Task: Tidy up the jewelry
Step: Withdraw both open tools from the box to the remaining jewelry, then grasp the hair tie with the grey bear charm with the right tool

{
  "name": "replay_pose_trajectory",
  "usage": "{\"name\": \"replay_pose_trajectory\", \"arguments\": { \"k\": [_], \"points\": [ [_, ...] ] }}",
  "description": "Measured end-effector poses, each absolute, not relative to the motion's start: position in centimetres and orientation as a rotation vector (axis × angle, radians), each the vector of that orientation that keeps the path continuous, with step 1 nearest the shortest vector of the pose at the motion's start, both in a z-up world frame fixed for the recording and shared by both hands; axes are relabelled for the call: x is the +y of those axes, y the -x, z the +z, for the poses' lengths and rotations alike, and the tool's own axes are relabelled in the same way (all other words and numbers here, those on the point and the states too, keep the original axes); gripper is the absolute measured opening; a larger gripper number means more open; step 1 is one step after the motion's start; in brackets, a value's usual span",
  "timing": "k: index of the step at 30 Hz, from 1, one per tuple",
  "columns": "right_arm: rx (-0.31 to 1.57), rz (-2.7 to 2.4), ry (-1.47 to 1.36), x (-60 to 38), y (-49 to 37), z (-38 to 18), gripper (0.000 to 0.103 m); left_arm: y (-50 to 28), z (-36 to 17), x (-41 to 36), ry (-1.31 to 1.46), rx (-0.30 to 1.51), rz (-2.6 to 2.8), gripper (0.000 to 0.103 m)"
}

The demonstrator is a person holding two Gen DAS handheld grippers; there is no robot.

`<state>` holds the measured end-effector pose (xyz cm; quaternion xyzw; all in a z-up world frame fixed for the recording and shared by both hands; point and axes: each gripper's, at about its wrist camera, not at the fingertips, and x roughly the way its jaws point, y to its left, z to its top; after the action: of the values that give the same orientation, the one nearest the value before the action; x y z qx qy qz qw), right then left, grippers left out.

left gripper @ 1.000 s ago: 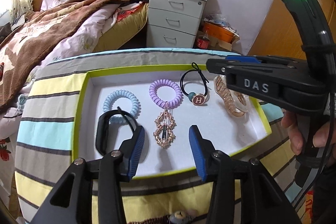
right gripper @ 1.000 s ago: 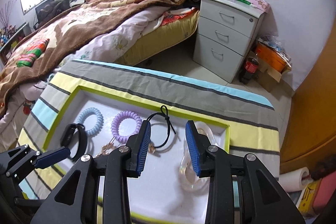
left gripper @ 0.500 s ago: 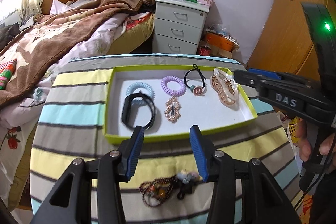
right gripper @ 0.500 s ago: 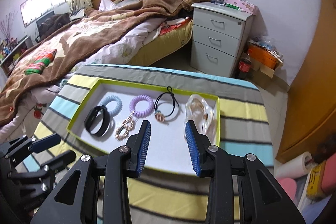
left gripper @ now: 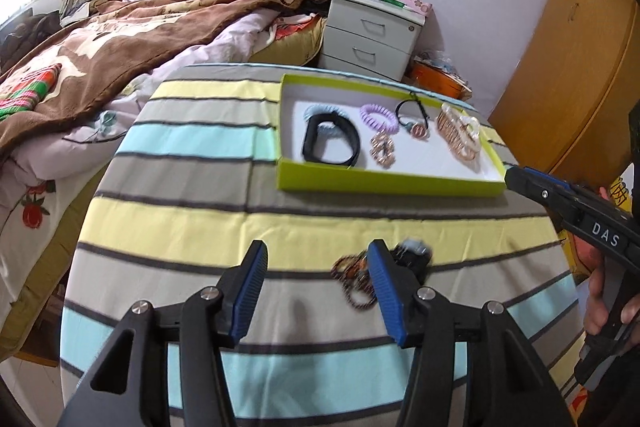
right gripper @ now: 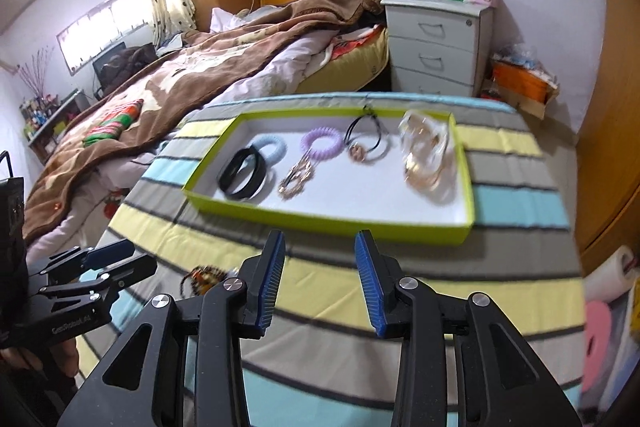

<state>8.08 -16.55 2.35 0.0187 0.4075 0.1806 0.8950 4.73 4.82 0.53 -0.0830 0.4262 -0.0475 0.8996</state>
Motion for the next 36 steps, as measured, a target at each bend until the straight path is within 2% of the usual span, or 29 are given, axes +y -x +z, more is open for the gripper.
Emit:
{"name": "replay_pose_trajectory", "arguments": {
  "k": [7, 10, 17, 36],
  "points": [
    [0.871, 0.416, -0.083, -15.1, -6.6, 0.2, 0.04, -3.7, 0.2, 5.9, 0.187, 0.87, -0.109, 0.058],
    [0.892, 0.447, -0.072, -14.0, -6.3, -0.6, 0.046, -3.3, -0.1, 6.3, 0.198, 0.876, -0.114, 0.059],
    [0.915, 0.477, -0.041, -11.7, -6.7, -2.4, 0.048, -2.6, -0.9, 7.5, 0.221, 0.882, -0.104, 0.059],
    [0.917, 0.465, 0.068, -9.9, -6.9, -3.5, 0.048, -2.7, -2.0, 8.7, 0.246, 0.901, -0.097, 0.06]
  ]
}}
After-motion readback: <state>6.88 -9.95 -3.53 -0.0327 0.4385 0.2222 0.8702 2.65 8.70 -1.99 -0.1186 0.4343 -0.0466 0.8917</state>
